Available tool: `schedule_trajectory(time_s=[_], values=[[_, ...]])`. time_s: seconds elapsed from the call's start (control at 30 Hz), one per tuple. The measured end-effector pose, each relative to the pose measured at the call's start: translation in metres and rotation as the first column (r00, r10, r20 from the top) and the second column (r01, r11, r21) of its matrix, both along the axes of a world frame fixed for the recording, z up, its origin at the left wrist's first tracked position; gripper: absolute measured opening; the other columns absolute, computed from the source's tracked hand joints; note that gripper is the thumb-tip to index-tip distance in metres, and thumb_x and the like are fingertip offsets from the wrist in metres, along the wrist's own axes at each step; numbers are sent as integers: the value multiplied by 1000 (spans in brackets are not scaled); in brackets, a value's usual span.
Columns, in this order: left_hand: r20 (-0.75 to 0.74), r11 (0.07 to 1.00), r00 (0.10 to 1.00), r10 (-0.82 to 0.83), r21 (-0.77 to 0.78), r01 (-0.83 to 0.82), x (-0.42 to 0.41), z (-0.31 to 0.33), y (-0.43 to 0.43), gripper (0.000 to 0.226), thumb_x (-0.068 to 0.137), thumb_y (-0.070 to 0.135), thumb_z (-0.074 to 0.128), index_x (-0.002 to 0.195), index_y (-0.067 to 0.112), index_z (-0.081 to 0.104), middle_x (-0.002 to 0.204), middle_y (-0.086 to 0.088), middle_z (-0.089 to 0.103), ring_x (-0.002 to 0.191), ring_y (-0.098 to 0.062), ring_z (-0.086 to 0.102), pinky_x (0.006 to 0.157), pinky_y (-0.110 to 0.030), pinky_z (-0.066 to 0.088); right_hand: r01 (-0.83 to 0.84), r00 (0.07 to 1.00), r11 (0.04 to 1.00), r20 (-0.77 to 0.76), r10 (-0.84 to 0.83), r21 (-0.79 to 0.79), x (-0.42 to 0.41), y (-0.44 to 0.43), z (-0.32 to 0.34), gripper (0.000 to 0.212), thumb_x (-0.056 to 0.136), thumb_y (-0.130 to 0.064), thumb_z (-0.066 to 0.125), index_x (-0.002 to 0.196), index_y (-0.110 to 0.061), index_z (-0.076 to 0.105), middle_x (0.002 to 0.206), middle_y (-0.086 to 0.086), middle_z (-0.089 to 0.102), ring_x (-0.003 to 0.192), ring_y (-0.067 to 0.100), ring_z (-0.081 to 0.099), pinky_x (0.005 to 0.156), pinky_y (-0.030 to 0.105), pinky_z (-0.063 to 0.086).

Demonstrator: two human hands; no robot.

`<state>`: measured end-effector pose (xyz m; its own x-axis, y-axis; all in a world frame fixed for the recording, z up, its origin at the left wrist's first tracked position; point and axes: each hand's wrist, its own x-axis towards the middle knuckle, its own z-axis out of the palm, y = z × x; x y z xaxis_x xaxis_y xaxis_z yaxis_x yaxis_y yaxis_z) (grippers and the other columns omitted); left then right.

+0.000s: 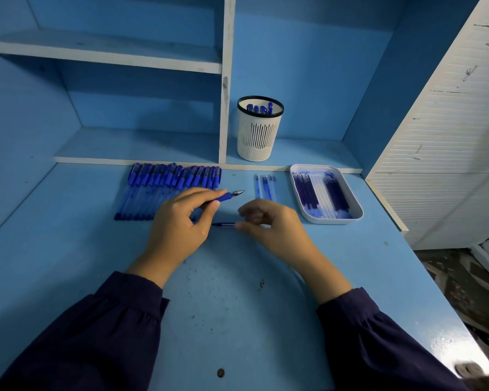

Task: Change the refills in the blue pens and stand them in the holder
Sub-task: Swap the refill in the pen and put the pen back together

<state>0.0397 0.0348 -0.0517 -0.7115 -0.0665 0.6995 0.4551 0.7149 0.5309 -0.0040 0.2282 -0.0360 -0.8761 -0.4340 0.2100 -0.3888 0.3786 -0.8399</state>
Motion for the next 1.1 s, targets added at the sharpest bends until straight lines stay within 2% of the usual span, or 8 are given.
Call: schedule_trajectory(time_s=[0.1, 0.2, 0.3, 0.47, 0.67, 0.9, 0.97, 1.1], values=[[22, 1000, 999, 27, -4, -27, -1, 0, -3, 24, 93, 17, 62, 115, 13, 73, 109, 5, 71, 100, -8, 66, 89, -23, 54, -89, 977, 982, -178, 119, 165, 0, -3, -6, 23, 80, -11, 75, 102, -12, 69, 92, -2, 65, 81, 2, 55, 77, 8, 42], [25, 999, 999, 36, -21, -36, -1, -2, -4, 24, 93, 17, 62, 114, 15, 73, 109, 7, 71, 100, -7, 66, 88, -25, 55, -125, 953, 969, -245, 176, 211, -1, -5, -8, 16, 84, -5, 66, 99, -11, 70, 90, -3, 64, 79, 4, 54, 74, 11, 43], [34, 999, 999, 33, -23, -32, -1, -3, -5, 23, 93, 15, 64, 114, 16, 73, 108, 8, 71, 100, -7, 66, 88, -25, 54, -34, 977, 993, -203, 57, 117, -2, -3, -6, 16, 88, -4, 59, 96, -13, 70, 82, -9, 62, 75, 6, 55, 71, 12, 43], [62, 1000, 998, -10, 0, 10, -2, -6, -4, 24, 92, 17, 63, 113, 16, 74, 105, 7, 71, 94, -8, 66, 84, -30, 55, 195, 967, 970, -136, -215, -145, -12, 4, 2, 21, 93, -4, 53, 93, -19, 68, 89, 2, 65, 67, 2, 53, 65, 11, 38], [74, 999, 997, -39, -2, 39, -1, -6, -2, 25, 92, 20, 62, 114, 16, 73, 102, 8, 70, 86, -10, 66, 74, -37, 57, 169, 957, 972, -206, -201, -166, -9, 3, 5, 18, 93, -1, 55, 96, -12, 69, 89, -5, 61, 75, -1, 56, 69, 7, 39], [47, 998, 997, -53, -36, 55, 1, -8, -4, 26, 94, 22, 61, 116, 20, 73, 97, 13, 70, 78, -10, 66, 61, -39, 56, 60, 998, 965, -11, -65, -256, 0, 0, 8, 10, 86, -5, 70, 95, -7, 73, 74, -9, 68, 67, 0, 60, 70, 12, 46], [35, 997, 997, -65, -30, 66, 3, -8, -3, 26, 91, 16, 65, 116, 19, 73, 96, 9, 72, 79, -6, 67, 60, -35, 57, 51, 998, 954, 44, -39, -296, 1, 4, 10, 11, 84, -5, 71, 95, -7, 74, 76, -5, 71, 69, 2, 64, 71, 13, 49], [44, 996, 997, -64, -53, 66, 4, -7, 1, 30, 85, 2, 72, 113, 14, 73, 96, 0, 75, 76, 16, 58, 59, -1, 40, 39, 997, 952, 75, -17, -305, 2, 7, 8, 13, 82, -1, 72, 94, -6, 74, 70, -8, 71, 67, 1, 65, 69, 11, 48]])
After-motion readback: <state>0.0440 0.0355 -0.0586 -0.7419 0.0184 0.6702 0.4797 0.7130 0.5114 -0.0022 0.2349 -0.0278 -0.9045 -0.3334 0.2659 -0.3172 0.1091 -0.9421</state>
